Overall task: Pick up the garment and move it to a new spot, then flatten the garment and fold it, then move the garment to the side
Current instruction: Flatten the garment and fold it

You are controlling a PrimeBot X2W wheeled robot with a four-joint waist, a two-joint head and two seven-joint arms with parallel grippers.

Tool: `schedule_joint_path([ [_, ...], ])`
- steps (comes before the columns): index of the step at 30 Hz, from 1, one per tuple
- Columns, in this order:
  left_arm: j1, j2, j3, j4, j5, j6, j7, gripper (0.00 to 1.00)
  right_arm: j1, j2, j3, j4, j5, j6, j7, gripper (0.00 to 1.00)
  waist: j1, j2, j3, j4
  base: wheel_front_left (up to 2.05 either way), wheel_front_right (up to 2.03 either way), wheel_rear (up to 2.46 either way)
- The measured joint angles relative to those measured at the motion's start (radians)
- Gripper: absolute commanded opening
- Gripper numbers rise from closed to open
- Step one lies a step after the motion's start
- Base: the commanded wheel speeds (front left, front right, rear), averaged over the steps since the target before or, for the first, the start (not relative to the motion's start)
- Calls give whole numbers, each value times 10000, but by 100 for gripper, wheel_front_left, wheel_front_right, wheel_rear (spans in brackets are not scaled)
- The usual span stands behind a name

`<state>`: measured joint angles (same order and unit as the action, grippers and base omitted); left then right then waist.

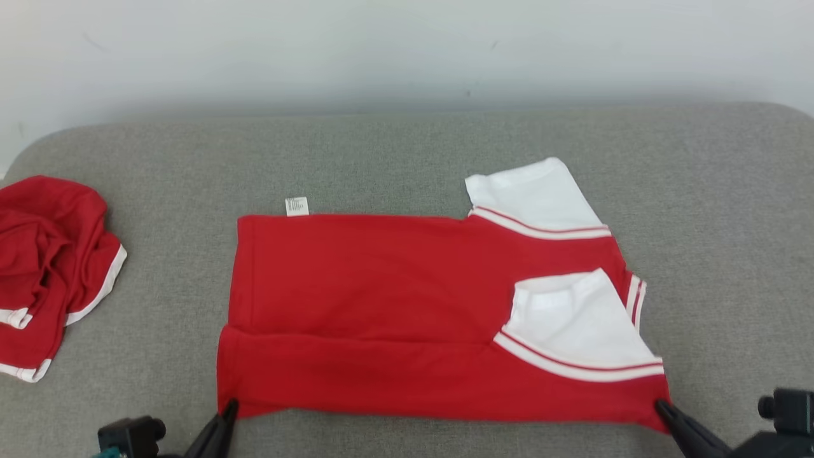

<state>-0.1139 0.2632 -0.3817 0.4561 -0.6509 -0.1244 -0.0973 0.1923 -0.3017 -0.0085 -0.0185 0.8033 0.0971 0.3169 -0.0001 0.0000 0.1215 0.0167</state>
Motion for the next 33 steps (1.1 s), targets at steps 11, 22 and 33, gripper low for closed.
schedule_joint_path([
  [11, 1383, 320, -261, -1041, -539, -2, 268, 0, 1825, -111, -548, -989, 719, -31, 454, 0, -1, 1, -473, -97, 0, 0, 0],
  [22, 1778, 445, -562, -1348, -744, -2, 989, 0, 1940, -36, -568, -1231, 1043, -424, 970, 0, 0, 0, -485, 65, 0, 0, 0],
  [33, 1876, 708, -382, -1243, -800, 221, 1323, 100, 1898, -132, -798, -1160, 853, -965, 1141, 100, 1, 1, -363, 265, 0, 0, 0],
])
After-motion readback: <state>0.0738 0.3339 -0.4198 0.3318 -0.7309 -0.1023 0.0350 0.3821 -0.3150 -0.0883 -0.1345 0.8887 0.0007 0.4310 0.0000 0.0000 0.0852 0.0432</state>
